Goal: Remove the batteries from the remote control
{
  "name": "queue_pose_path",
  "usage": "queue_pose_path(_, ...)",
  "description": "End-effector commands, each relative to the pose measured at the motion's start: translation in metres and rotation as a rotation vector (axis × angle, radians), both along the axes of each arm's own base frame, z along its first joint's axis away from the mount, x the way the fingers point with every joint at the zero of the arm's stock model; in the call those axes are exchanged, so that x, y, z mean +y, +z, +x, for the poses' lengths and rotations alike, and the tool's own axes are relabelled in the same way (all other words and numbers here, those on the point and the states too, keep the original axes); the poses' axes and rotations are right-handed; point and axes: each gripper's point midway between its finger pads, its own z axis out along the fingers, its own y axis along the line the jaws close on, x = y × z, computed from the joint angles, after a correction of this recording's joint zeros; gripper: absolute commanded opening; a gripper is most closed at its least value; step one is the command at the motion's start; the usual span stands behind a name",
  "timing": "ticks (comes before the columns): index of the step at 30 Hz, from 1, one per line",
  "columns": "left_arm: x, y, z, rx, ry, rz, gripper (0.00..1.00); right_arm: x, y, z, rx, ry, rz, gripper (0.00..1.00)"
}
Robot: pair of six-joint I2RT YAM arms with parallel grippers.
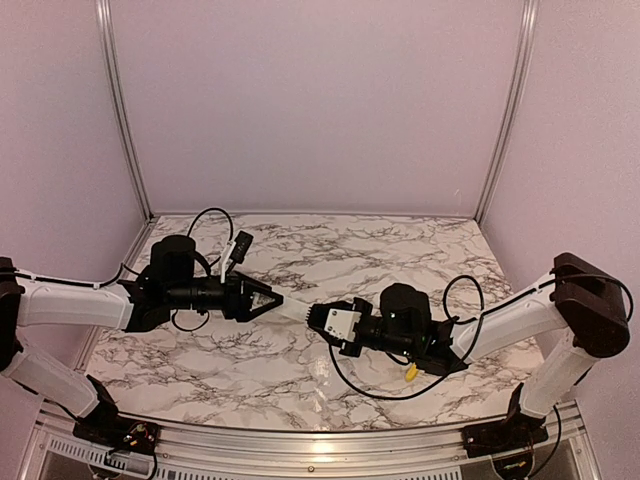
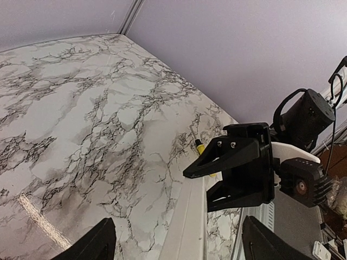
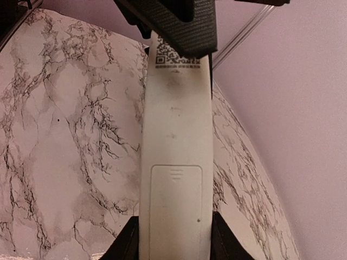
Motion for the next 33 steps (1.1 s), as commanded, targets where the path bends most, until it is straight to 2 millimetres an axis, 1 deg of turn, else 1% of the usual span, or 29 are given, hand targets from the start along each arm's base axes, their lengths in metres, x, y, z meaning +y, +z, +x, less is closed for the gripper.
queue_pose_path(1, -0.004, 0.004, -0.004, -0.009, -0.021, 0.012, 0.82, 0.008, 0.029, 0.002, -0.046, 0.024, 0.057, 0.00)
queue_pose_path(9, -0.010, -0.002, -0.009, 0.001, -0.055, 0.023, 0.80, 0.009, 0.030, 0.002, -0.066, 0.034, 0.039, 0.00)
queue_pose_path(12, -0.013, -0.006, -0.012, 0.013, -0.079, 0.024, 0.75, 0.009, 0.028, 0.001, -0.070, 0.038, 0.033, 0.00)
queue_pose_path(14, -0.016, -0.007, -0.013, 0.015, -0.091, 0.024, 0.69, 0.009, 0.027, 0.001, -0.072, 0.040, 0.031, 0.00)
queue_pose_path(18, -0.018, -0.010, -0.013, 0.023, -0.105, 0.029, 0.49, 0.009, 0.026, 0.002, -0.079, 0.039, 0.025, 0.00)
queue_pose_path(23, -0.020, -0.010, -0.012, 0.024, -0.110, 0.034, 0.26, 0.008, 0.024, 0.003, -0.082, 0.029, 0.019, 0.00)
queue_pose_path(25, -0.021, -0.010, -0.012, 0.024, -0.109, 0.033, 0.16, 0.006, 0.026, 0.005, -0.081, 0.017, 0.027, 0.00)
queue_pose_path(28, -0.021, -0.006, -0.011, 0.024, -0.103, 0.027, 0.02, 0.003, 0.026, 0.012, -0.071, -0.037, 0.031, 0.00)
queue_pose_path(29, -0.021, -0.005, -0.010, 0.024, -0.102, 0.023, 0.00, 0.002, 0.025, 0.015, -0.063, -0.054, 0.031, 0.00)
queue_pose_path(31, -0.021, 0.001, -0.009, 0.014, -0.093, 0.013, 0.00, 0.000, 0.023, 0.019, -0.051, -0.082, 0.027, 0.00)
queue_pose_path(32, -0.020, 0.002, -0.009, 0.010, -0.089, 0.012, 0.00, 0.000, 0.022, 0.021, -0.047, -0.093, 0.027, 0.02)
queue_pose_path(33, -0.020, 0.004, -0.008, 0.005, -0.082, 0.011, 0.00, -0.001, 0.022, 0.022, -0.044, -0.102, 0.028, 0.10)
